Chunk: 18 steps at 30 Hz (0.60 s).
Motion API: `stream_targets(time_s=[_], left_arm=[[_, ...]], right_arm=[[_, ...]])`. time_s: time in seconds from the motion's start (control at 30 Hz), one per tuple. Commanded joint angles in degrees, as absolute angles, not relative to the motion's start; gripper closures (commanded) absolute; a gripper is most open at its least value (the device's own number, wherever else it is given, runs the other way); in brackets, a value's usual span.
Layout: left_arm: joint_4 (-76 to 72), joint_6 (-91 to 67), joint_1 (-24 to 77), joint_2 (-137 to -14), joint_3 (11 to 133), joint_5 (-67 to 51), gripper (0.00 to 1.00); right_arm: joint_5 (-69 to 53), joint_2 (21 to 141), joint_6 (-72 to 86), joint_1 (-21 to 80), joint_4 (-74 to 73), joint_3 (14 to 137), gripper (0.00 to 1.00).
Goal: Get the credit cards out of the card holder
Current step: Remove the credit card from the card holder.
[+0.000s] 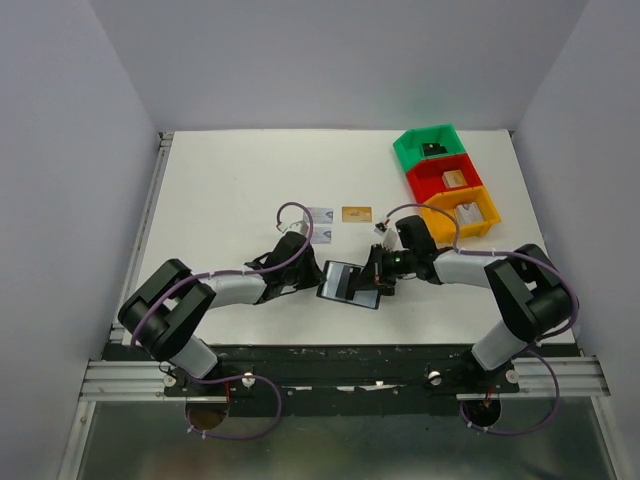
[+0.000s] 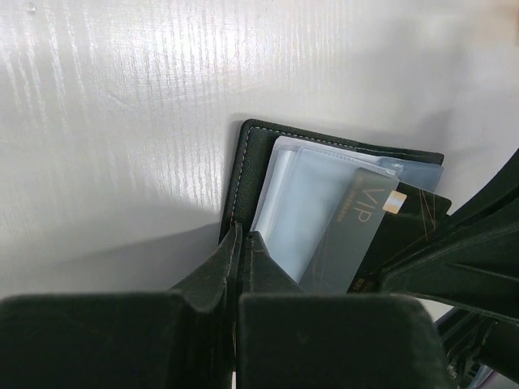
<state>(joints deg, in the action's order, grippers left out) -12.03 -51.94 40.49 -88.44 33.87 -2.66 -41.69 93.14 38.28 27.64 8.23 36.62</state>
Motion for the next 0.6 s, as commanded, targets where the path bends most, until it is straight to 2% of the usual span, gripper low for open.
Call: stream_targets(time_s=[0.0,0.37,0.4,0.57], left_arm=[[-2.7,-50.1,39.8,-89.0,31.0,2.0,1.00],[-3.5,-46.3,39.9,-84.9,32.1,-1.9,1.00],[-3.4,-46.1,39.9,-84.6,32.5,-2.6,0.98],[-7.7,-45.6,39.9,-79.6,31.4,-6.3,0.70]], right_arm=[[-38.5,90.3,35.2,27.0,2.1,36.7,1.00],[-30.7,81.5,28.7,26.8,-14.1,39.6,1.00],[-29.5,80.0,27.8,26.8,-16.2,40.2,1.00],[-26.1,72.7,24.1,26.7,-23.1,42.5,1.00]])
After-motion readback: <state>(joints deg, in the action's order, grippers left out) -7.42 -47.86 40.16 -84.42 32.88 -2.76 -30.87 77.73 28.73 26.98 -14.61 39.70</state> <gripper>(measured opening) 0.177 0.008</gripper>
